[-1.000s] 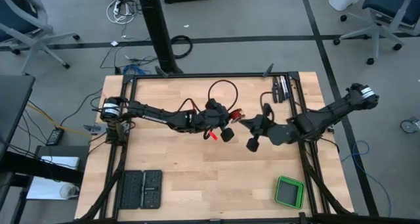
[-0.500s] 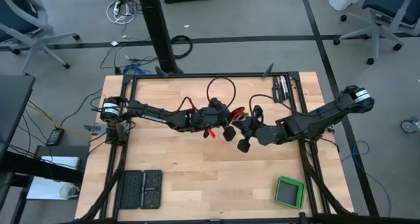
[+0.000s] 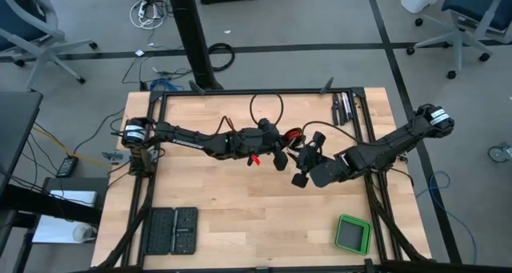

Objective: Coil cords
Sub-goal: Coil the wire cable onto the spool

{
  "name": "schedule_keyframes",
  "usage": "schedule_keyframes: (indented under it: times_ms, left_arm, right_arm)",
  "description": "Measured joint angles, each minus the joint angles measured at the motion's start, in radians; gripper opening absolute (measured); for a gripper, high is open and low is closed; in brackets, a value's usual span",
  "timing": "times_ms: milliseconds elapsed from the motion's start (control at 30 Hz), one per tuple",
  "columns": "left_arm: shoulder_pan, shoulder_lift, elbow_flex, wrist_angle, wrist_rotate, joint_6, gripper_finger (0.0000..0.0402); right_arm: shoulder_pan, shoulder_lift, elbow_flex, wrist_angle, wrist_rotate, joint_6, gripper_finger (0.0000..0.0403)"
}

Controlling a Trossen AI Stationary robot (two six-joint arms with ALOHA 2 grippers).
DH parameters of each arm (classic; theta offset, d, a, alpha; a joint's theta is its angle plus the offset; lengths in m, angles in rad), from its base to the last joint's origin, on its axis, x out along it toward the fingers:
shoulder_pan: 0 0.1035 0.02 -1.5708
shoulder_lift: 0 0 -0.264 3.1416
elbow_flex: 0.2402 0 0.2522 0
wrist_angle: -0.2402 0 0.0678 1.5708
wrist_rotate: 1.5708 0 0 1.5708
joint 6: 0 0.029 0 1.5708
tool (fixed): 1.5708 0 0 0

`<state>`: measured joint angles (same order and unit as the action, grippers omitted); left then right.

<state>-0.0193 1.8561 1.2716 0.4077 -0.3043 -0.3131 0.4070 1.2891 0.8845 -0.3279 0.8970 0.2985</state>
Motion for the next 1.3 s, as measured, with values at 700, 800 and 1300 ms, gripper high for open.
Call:
schedule_keyframes:
  times_ms: [700,800,1300]
  left_arm:
    - [0.0,-0.004,0.0,0.118,0.095,-0.007,0.0001]
    - [0.0,-0.004,0.0,0.122,0.095,0.009,0.0001]
    - [0.0,-0.004,0.0,0.16,0.097,0.051,0.0001]
  right_arm:
    - [0.24,-0.015,-0.125,-0.037,0.203,0.306,0.011]
    - [0.239,-0.015,-0.173,0.076,0.206,0.258,0.0109]
    - [0.151,-0.015,-0.211,0.269,0.159,0.113,0.0107]
